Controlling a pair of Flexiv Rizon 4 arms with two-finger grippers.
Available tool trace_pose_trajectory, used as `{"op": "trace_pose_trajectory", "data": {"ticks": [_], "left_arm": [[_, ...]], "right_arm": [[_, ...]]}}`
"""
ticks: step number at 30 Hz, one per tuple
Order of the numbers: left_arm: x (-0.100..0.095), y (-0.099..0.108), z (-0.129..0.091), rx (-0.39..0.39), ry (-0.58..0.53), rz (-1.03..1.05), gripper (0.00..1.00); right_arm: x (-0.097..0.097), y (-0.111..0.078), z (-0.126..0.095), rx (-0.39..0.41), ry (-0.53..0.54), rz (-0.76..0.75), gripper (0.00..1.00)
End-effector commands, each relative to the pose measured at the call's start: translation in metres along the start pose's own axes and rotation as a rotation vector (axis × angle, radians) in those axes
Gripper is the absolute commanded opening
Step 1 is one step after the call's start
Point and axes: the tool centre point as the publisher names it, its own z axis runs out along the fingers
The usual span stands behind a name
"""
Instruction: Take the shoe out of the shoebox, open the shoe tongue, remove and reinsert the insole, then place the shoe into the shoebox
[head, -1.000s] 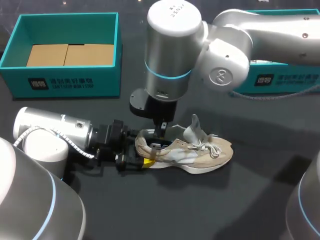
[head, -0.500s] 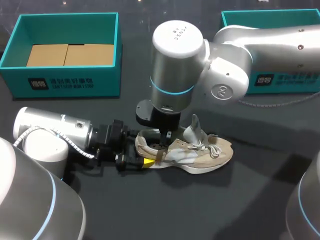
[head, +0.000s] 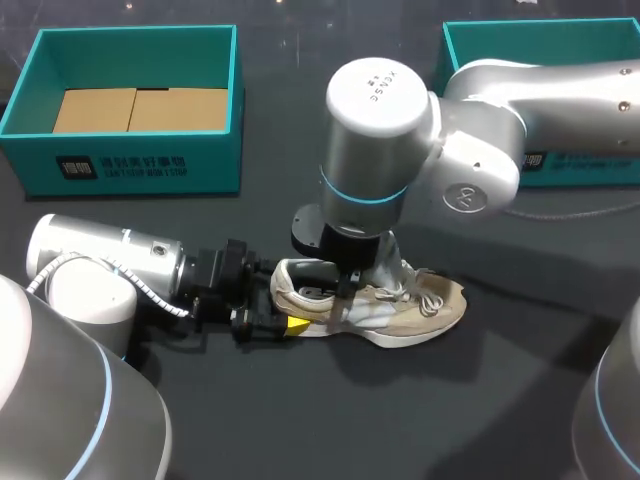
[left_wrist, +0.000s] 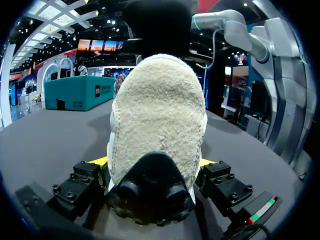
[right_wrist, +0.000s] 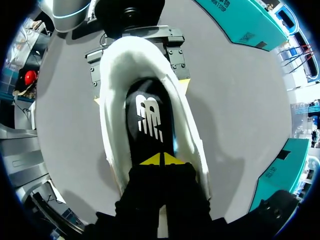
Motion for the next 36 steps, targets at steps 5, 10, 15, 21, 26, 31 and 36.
{"op": "trace_pose_trajectory", "data": {"ticks": [5,10,15,21,26,31,36], "left_arm": [[-0.002,0.005,0.003,0.000,0.000,0.000,0.00],[-0.002,0.005,0.003,0.000,0.000,0.000,0.00],[-0.002,0.005,0.003,0.000,0.000,0.000,0.00],[-0.002,0.005,0.003,0.000,0.000,0.000,0.00],[-0.002,0.005,0.003,0.000,0.000,0.000,0.00],[-0.002,0.005,0.003,0.000,0.000,0.000,0.00],[-0.002,0.005,0.003,0.000,0.000,0.000,0.00]], "right_arm": [[0.001,-0.005,0.001,0.015,-0.018,0.009,0.33],[-0.002,-0.004,0.009,0.036,-0.008,0.004,0.39],[-0.002,-0.002,0.019,0.060,0.010,-0.007,0.40],[-0.002,-0.003,0.031,0.072,0.041,-0.010,0.42],[0.002,-0.006,0.041,0.070,0.096,-0.013,0.44],[0.010,-0.012,0.045,0.056,0.145,-0.013,0.28],[0.021,-0.019,0.044,0.050,0.156,-0.013,0.00]]}}
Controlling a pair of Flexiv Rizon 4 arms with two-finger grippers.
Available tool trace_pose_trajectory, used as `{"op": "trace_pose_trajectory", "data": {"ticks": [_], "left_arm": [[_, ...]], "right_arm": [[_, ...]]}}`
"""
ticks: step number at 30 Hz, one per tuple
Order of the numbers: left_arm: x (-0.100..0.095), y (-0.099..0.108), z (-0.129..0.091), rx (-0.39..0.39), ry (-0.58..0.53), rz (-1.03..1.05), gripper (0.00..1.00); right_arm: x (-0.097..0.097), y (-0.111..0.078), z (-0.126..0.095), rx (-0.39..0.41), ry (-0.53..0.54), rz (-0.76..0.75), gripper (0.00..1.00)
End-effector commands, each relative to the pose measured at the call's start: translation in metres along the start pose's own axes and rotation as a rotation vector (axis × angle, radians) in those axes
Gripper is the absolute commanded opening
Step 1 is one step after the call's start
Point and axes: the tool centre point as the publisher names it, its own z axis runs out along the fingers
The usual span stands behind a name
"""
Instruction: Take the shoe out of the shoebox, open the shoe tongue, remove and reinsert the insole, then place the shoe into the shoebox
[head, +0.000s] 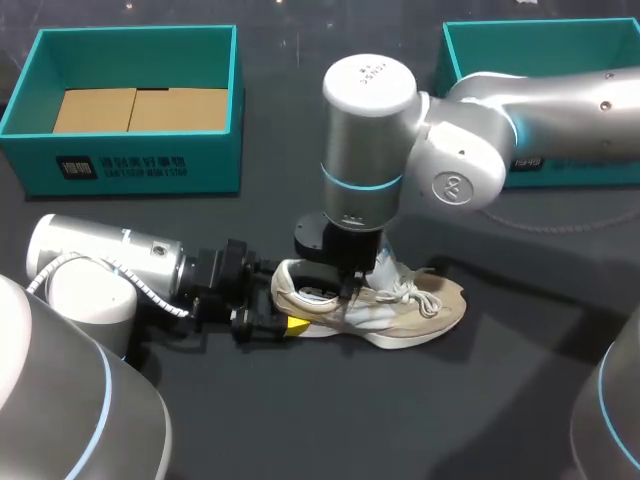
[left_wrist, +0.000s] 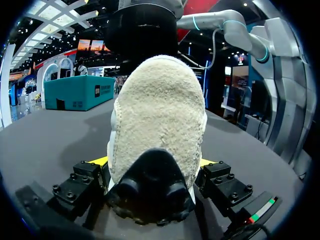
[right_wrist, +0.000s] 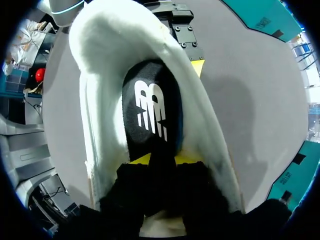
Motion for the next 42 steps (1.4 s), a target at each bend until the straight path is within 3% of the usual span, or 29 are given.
{"op": "trace_pose_trajectory", "data": {"ticks": [1,4,19,42], "left_arm": [[-0.002,0.005,0.003,0.000,0.000,-0.001,0.00],[-0.002,0.005,0.003,0.000,0.000,-0.001,0.00],[-0.002,0.005,0.003,0.000,0.000,-0.001,0.00],[-0.002,0.005,0.003,0.000,0.000,-0.001,0.00]], "right_arm": [[0.012,-0.010,0.019,-0.011,0.000,0.000,0.00],[0.016,-0.012,0.015,-0.028,0.001,-0.003,0.00],[0.015,-0.017,-0.032,-0.274,-0.028,-0.037,0.00],[0.005,-0.018,-0.061,-0.500,-0.002,-0.164,0.00]]}}
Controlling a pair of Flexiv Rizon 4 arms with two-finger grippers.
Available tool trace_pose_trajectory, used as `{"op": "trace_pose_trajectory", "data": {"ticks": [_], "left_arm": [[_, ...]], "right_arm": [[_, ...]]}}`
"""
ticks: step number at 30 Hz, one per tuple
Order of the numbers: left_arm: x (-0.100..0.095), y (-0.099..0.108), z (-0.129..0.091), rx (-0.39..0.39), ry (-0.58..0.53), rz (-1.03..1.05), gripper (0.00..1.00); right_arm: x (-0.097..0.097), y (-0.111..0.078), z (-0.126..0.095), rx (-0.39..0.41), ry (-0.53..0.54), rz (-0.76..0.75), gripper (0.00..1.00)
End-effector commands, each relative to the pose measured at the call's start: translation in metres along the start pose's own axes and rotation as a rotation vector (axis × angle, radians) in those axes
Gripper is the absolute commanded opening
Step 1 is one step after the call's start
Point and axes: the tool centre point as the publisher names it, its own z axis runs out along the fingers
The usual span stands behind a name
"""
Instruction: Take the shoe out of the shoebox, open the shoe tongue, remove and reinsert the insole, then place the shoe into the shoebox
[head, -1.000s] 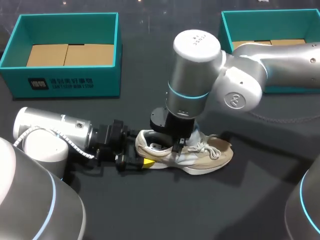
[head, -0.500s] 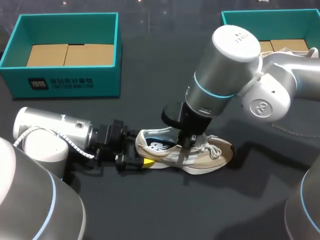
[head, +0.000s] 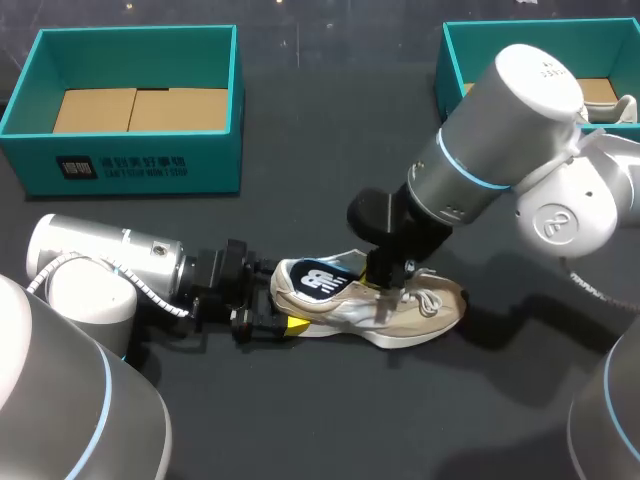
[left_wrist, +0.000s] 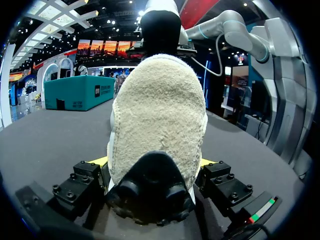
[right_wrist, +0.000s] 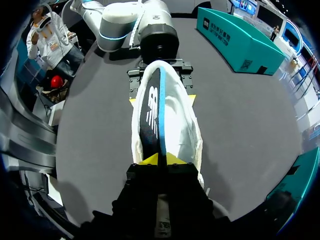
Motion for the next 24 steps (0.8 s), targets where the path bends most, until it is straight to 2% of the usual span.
{"op": "trace_pose_trajectory", "data": {"ticks": [1,9,14,24], "left_arm": [[-0.002,0.005,0.003,0.000,0.000,0.000,0.00],[-0.002,0.005,0.003,0.000,0.000,0.000,0.00],[-0.002,0.005,0.003,0.000,0.000,0.000,0.00],[-0.002,0.005,0.003,0.000,0.000,0.000,0.00]], "right_arm": [[0.002,-0.001,-0.007,-0.070,-0.001,-0.023,0.00],[0.001,0.015,-0.013,-0.100,0.011,-0.103,0.00],[0.003,0.031,-0.014,-0.065,0.034,-0.143,0.00],[0.003,0.055,-0.008,-0.051,0.082,-0.193,0.00]]}}
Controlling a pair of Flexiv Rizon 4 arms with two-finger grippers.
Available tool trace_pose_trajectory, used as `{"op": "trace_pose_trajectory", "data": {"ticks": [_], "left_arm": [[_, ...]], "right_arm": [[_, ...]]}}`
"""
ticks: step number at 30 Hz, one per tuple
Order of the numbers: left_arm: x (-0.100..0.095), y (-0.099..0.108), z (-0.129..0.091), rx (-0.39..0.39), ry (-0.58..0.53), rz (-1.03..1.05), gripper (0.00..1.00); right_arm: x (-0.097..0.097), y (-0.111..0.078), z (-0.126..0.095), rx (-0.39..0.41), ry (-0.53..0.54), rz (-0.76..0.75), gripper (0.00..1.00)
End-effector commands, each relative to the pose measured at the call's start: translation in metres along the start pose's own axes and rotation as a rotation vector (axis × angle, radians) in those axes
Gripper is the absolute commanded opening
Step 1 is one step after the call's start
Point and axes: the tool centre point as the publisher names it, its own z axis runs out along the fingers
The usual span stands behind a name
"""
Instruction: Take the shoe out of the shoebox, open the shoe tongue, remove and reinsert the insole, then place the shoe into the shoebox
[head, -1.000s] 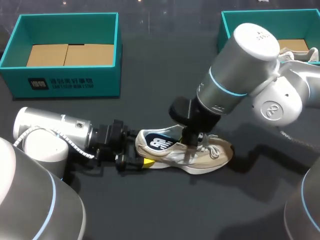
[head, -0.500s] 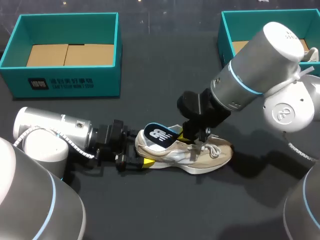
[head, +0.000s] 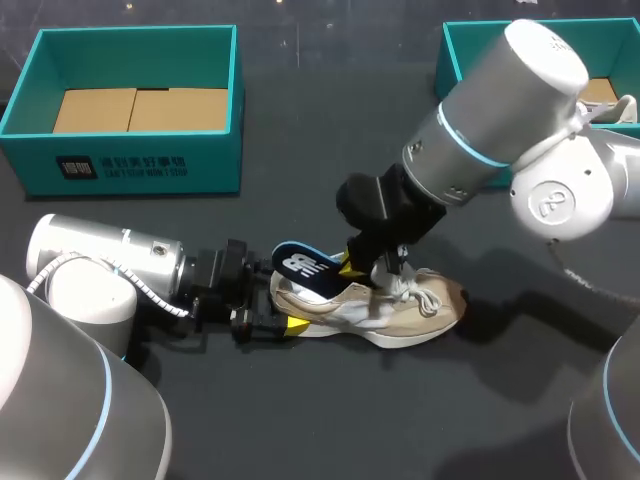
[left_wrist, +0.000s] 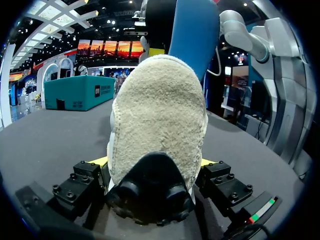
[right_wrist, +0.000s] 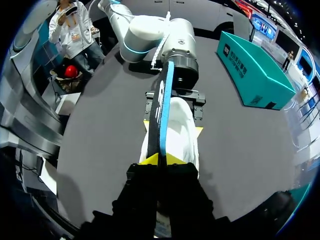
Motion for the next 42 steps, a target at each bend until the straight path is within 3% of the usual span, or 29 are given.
{"op": "trace_pose_trajectory", "data": {"ticks": [1,8,9,10,11,12,17,21,32,42], "left_arm": [[-0.002,0.005,0.003,0.000,0.000,-0.001,0.00],[-0.002,0.005,0.003,0.000,0.000,-0.001,0.00],[-0.002,0.005,0.003,0.000,0.000,-0.001,0.00],[-0.002,0.005,0.003,0.000,0.000,-0.001,0.00],[-0.002,0.005,0.003,0.000,0.000,-0.001,0.00],[-0.002,0.005,0.003,0.000,0.000,-0.001,0.00],[-0.002,0.005,0.003,0.000,0.000,-0.001,0.00],[-0.002,0.005,0.003,0.000,0.000,-0.001,0.00],[-0.002,0.005,0.003,0.000,0.000,-0.001,0.00],[-0.002,0.005,0.003,0.000,0.000,-0.001,0.00]], "right_arm": [[-0.008,0.014,0.009,0.022,0.024,-0.008,0.00],[-0.011,0.019,0.015,0.025,0.058,0.006,0.00],[-0.012,0.018,0.014,0.022,0.062,0.018,0.14],[-0.013,0.017,0.013,0.022,0.066,0.034,0.40],[-0.014,0.016,0.012,0.018,0.072,0.051,0.56],[-0.015,0.015,0.011,0.015,0.076,0.064,0.79],[-0.020,0.014,0.008,-0.011,0.117,0.119,0.68],[-0.024,0.018,0.006,-0.031,0.168,0.160,0.84],[-0.020,0.023,0.010,-0.066,0.293,0.282,0.85],[-0.011,0.026,0.018,-0.077,0.371,0.340,0.78]]}}
